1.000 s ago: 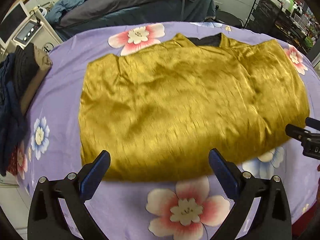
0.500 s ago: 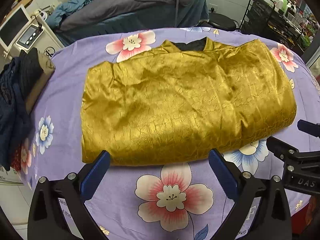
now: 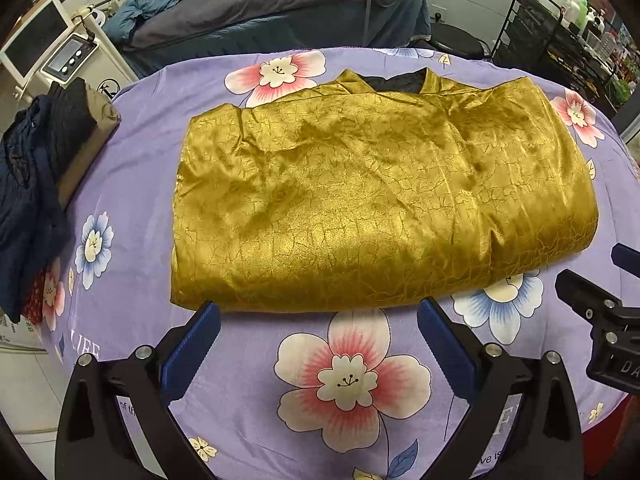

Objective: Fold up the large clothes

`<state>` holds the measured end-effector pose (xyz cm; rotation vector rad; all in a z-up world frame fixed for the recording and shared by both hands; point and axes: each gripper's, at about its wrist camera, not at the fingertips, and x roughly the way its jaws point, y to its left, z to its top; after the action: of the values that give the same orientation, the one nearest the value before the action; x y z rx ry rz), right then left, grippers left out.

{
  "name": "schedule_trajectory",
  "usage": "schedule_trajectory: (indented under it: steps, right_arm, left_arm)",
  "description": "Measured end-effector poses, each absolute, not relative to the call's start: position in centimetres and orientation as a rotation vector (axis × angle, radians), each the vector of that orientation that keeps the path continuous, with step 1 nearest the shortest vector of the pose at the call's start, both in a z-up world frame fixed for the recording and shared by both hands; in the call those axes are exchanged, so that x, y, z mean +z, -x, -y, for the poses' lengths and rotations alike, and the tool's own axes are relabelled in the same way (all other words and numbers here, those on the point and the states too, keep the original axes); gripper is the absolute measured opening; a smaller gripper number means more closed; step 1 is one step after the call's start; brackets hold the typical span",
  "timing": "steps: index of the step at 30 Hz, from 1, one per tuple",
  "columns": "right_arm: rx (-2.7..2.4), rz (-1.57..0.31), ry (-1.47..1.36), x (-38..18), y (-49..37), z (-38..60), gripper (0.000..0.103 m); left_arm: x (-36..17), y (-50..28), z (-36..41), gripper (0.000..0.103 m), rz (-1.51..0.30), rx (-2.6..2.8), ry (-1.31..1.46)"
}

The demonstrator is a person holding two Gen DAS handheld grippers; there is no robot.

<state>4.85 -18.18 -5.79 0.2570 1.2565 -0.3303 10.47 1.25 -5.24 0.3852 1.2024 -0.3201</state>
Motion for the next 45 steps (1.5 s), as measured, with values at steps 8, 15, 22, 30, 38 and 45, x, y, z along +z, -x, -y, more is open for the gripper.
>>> schedule_trajectory:
  steps: [8,15,22,30,38,45]
  right_arm:
    - [-0.336,-1.251,-0.268,-5.65,-4.72,18.28,0.097]
    - [-0.331,-1.254,-0.264,-5.73,-4.7,18.04,0.097]
    - [-0.33,-1.251,-0.269,-5.64,-4.61,18.01,0.097]
    - [-0.324,-1.251,-0.267,-5.61,-4.61,17.87,0.097]
    - [-0.319,-1.256,-0.261,-5.7,-4.57,17.73,0.097]
    - [-0.321,-1.261,-0.265,-5.85,-4.54,17.75,0.097]
  left_arm:
    - [-5.17,-10.24,-1.16,0.096,-1.201,-0.331,-0.391]
    - [-5.12,-10.08,-1.27,0.096,-1.204,-0.33,-0.386]
    - [-5.06,-9.93,-1.31,0.096,-1.207,-0.33,-0.388]
    - [-5.07,-9.83,-1.42,0.096,-1.212,-0.327,-0.384]
    - [-5.19,-9.83,-1.36,0.096,-1.218,-0.327,-0.386]
    - [-5.28,-9.67,-1.34,0.096,-1.221,-0.325,-0.389]
